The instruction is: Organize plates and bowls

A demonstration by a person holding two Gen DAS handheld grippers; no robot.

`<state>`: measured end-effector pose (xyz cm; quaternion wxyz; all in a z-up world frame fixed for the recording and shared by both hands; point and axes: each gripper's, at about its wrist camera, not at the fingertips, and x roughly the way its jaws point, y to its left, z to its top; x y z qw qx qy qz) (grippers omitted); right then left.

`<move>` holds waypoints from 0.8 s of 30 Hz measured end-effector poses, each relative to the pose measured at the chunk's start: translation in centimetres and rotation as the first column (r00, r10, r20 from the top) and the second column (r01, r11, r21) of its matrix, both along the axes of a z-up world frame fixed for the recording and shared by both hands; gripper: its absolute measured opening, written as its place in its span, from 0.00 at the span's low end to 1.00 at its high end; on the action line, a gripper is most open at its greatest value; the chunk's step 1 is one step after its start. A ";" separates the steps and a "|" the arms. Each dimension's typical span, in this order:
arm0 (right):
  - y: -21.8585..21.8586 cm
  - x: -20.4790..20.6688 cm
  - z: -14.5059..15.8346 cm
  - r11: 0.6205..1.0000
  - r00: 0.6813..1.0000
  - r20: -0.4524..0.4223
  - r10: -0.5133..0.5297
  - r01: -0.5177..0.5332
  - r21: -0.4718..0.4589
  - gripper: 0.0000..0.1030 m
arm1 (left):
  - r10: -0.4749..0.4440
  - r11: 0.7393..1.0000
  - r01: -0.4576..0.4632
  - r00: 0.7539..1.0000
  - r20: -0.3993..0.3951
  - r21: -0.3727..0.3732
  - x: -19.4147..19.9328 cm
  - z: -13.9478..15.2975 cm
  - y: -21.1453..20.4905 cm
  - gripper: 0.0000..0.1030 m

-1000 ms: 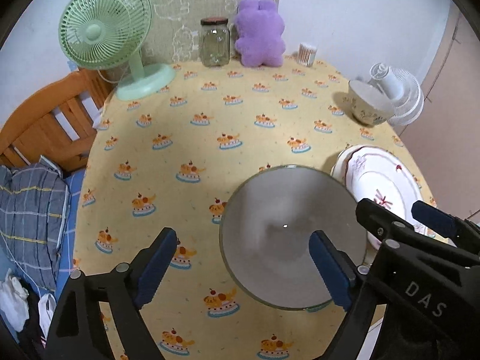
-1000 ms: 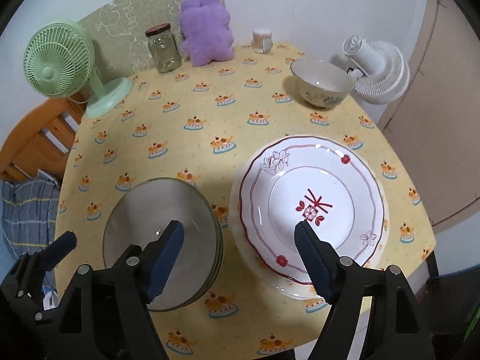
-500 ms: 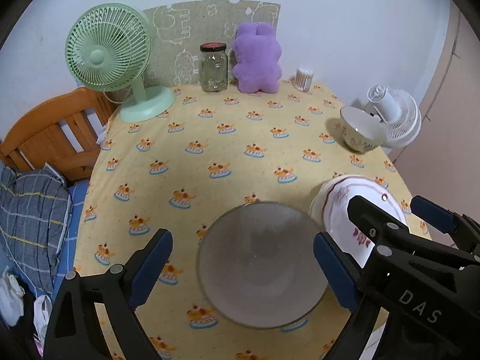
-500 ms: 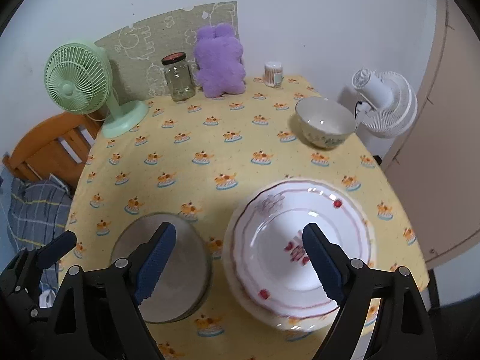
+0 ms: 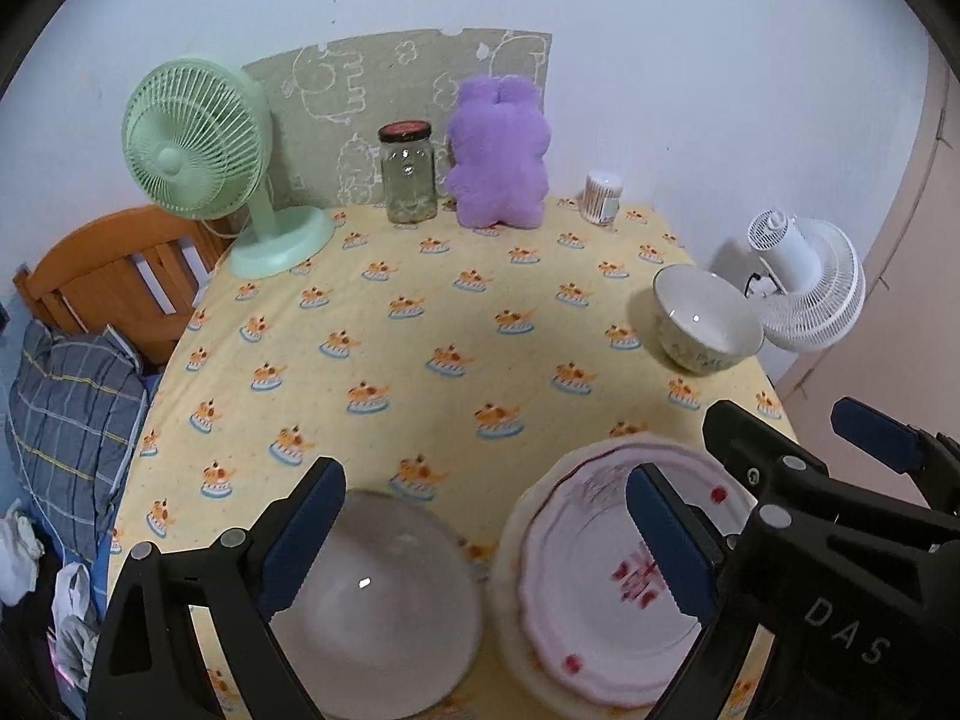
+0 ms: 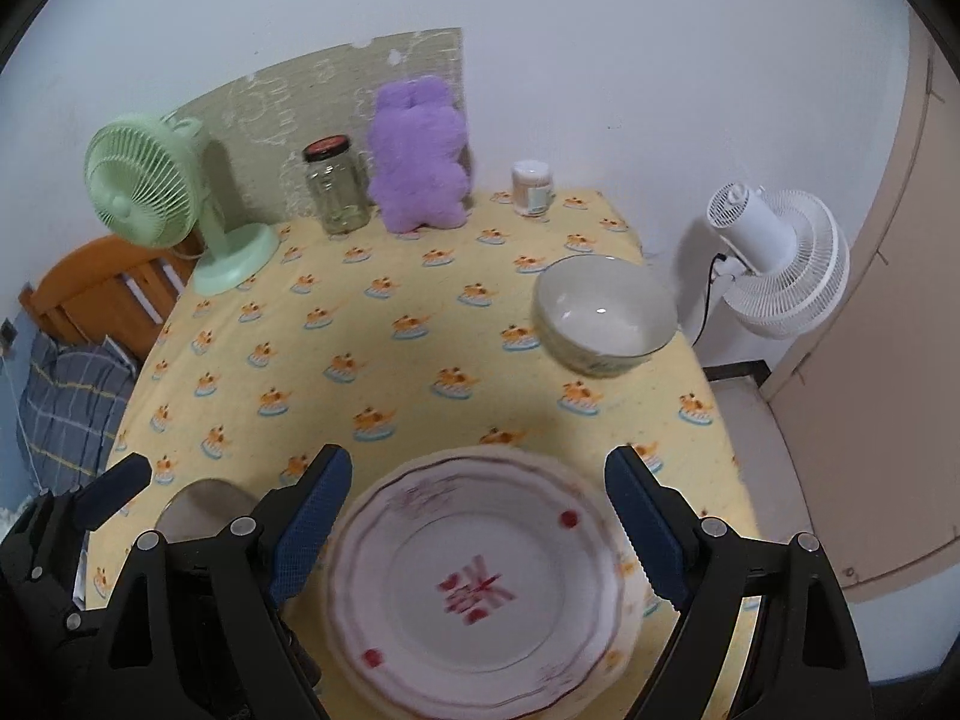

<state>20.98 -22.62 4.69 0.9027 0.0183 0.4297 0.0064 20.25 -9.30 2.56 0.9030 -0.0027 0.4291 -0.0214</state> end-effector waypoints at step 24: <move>-11.5 10.8 -2.0 0.993 0.993 -0.028 0.115 -0.114 0.037 0.86 | 0.056 0.996 -0.053 0.998 -0.035 0.070 9.8 -1.6 -12.2 0.93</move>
